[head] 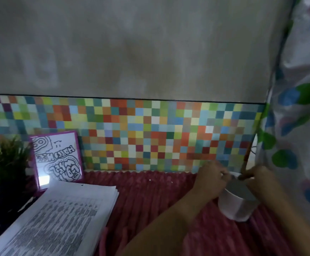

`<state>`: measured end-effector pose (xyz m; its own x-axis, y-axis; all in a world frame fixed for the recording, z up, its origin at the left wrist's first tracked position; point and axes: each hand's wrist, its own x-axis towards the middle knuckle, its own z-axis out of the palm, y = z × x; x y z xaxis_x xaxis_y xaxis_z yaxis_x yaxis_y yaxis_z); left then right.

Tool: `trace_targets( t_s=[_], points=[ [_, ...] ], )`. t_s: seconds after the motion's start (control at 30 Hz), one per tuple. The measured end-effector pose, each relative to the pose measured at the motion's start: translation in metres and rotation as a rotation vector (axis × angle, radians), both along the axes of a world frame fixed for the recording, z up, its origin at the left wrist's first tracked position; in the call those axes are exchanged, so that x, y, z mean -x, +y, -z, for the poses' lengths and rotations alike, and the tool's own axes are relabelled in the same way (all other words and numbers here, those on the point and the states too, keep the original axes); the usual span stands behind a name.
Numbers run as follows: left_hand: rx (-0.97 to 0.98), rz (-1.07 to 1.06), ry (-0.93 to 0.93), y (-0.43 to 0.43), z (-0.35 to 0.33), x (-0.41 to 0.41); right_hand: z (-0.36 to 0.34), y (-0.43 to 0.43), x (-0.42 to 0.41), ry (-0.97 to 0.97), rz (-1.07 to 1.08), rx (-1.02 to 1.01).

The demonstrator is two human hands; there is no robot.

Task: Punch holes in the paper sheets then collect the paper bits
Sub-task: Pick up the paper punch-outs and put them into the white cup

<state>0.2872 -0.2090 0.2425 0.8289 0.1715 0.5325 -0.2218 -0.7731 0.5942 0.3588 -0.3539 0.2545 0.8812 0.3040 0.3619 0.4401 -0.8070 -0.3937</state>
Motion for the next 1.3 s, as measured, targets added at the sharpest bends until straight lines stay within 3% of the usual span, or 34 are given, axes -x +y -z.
trace_targets(
  t_s=[0.13, 0.23, 0.3, 0.4, 0.5, 0.67, 0.87, 1.17, 1.3],
  points=[
    [-0.002, -0.026, -0.050, 0.035, -0.002, 0.012, -0.003, 0.028, 0.014, -0.437, -0.047, -0.114],
    [0.092, -0.170, 0.029, 0.079, 0.002, 0.027, -0.012, 0.069, 0.041, -0.562, -0.152, -0.292],
    [0.158, -0.290, 0.103, 0.112, 0.015, 0.038, -0.004, 0.102, 0.048, -0.430, -0.243, -0.367],
    [0.164, -0.421, 0.173, 0.153, 0.040, 0.051, 0.029, 0.146, 0.047, -0.032, -0.348, -0.352],
    [0.192, -0.405, 0.277, 0.174, 0.058, 0.058, 0.071, 0.173, 0.048, 0.232, -0.369, -0.311],
    [0.257, -0.378, 0.296, 0.185, 0.067, 0.054, 0.088, 0.181, 0.050, 0.209, -0.265, -0.435],
    [0.177, -0.477, 0.277, 0.185, 0.074, 0.047, 0.105, 0.188, 0.039, 0.084, -0.238, -0.307],
    [0.092, -0.534, 0.280, 0.180, 0.071, 0.049, 0.117, 0.198, 0.029, -0.016, -0.194, -0.268],
    [0.291, -0.468, 0.286, 0.191, 0.074, 0.047, 0.117, 0.195, 0.023, 0.052, -0.177, -0.447]
  ],
)
